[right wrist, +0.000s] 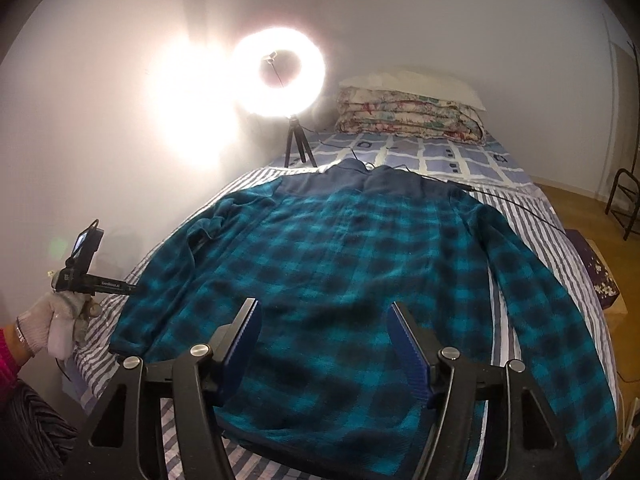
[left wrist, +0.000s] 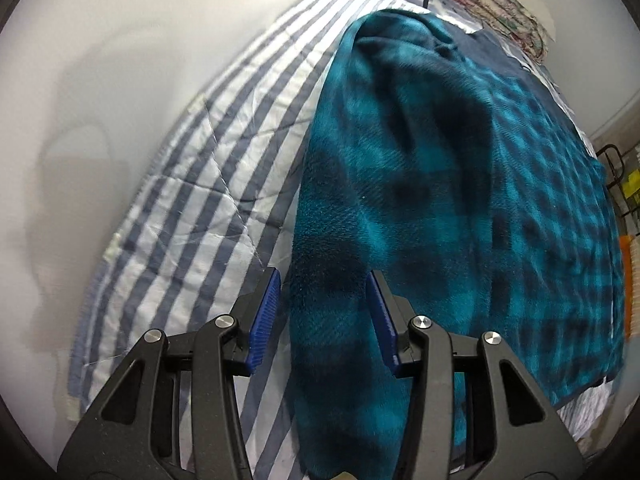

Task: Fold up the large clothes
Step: 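Lower the left tool onto the shirt's side edge and close on it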

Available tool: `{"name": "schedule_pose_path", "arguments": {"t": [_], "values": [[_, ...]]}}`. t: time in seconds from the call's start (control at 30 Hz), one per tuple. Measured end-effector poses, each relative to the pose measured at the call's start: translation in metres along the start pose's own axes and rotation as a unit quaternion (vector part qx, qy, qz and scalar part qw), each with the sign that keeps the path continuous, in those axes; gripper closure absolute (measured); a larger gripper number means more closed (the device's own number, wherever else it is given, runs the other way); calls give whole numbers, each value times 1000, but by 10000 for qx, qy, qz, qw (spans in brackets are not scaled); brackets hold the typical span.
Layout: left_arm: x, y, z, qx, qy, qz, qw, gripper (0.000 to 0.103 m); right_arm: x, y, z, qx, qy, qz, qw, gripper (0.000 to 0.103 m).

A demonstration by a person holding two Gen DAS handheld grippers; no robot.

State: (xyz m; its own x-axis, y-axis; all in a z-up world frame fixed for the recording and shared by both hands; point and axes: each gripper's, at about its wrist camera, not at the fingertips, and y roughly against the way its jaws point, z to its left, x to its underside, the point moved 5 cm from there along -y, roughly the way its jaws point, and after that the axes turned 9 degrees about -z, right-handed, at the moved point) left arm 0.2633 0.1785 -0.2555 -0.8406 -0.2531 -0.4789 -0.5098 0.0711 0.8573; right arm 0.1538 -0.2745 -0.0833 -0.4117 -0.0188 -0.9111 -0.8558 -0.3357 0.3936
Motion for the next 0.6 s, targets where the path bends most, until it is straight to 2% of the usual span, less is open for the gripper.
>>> {"name": "schedule_pose_path", "arguments": {"t": [0.03, 0.1, 0.13, 0.37, 0.5, 0.6], "values": [[-1, -3, 1, 27, 46, 21, 10000, 58, 0, -1, -1, 7, -9, 27, 10000, 36], [-4, -7, -1, 115, 79, 33, 9999, 82, 1, -3, -3, 23, -23, 62, 10000, 36], [-5, -7, -1, 170, 121, 53, 9998, 98, 1, -4, -3, 31, -44, 72, 10000, 36], [-24, 19, -1, 397, 265, -490, 9977, 100, 0, -12, 6, -108, -9, 164, 9998, 40], [-44, 55, -1, 371, 230, -1064, 9934, 101, 4, -17, 12, -243, 30, 292, 9993, 50], [-56, 93, -7, 409, 33, -1572, 9867, 101, 5, -21, 14, -414, -96, 426, 9982, 55]]}}
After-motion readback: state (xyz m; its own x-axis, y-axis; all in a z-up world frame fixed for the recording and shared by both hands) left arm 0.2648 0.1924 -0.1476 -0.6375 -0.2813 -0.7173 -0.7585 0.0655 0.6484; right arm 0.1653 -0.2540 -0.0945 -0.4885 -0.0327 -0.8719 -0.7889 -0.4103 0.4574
